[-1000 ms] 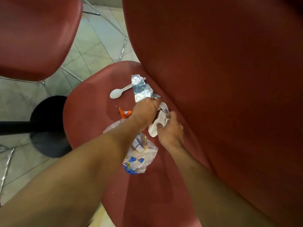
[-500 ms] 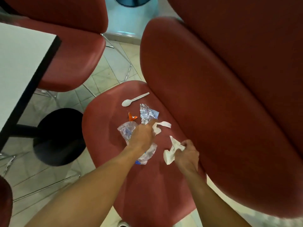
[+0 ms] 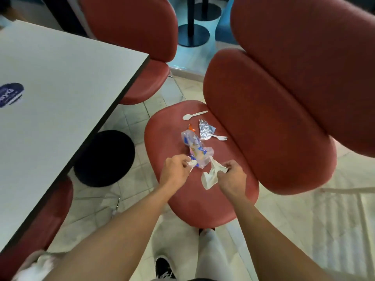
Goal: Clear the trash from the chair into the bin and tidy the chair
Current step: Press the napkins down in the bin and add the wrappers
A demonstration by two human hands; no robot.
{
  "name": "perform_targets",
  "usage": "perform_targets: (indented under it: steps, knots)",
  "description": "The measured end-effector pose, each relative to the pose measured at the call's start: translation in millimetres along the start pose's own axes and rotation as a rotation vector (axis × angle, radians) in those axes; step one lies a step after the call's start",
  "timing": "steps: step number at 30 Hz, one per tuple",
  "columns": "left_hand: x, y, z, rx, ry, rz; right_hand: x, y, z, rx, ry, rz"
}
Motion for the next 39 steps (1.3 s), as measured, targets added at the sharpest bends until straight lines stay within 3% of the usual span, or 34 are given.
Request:
perform_targets:
  steps: [9, 21, 30, 34, 39]
  knots:
    - [98, -156, -53, -0.079, -0.252, -0.180, -6, -136, 78, 0.105, -0.005, -0.105]
    - [214, -295, -98, -0.330, -0.556, -0.400, 12, -222, 171, 0.386, -0.129, -0.230]
    - [314, -395, -124, -0.536, -0.623, -0.545, 8, -288, 261, 0.583, -0.196, -0.261]
    - [363, -426, -147, -0.630, -0.620, -0.602, 17, -313, 307, 0.602, -0.289, -0.290]
    - [420, -442, -178, -0.635, -0.546, -0.644, 35, -343, 373, 0.610, -0.422, -0.364]
Point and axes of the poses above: each hand's wrist, its own y-axis towards the middle knuckle, its own z-axis out of the palm, x = y × z, the point moved 10 cm from there along y, towards the middle knuckle, and after that the axes turned 9 degrees about x, right-handed, at the moved point
